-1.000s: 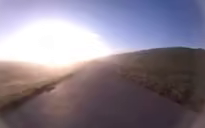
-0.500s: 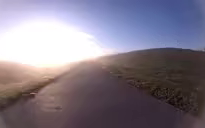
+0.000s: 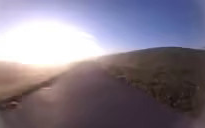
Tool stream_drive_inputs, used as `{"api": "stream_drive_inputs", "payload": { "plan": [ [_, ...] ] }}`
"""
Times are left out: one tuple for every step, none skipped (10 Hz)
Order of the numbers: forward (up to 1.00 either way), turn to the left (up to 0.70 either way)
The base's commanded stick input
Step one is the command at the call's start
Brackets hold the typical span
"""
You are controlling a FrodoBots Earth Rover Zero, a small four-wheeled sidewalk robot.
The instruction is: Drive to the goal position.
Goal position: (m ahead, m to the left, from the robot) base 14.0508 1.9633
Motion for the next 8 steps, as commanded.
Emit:
{"api": "stream_drive_inputs", "payload": {
  "plan": [
    [1.0,0.0],
    [1.0,0.0],
    [1.0,0.0],
    [1.0,0.0],
    [1.0,0.0],
    [1.0,0.0],
    [1.0,0.0],
    [1.0,0.0]
  ]
}}
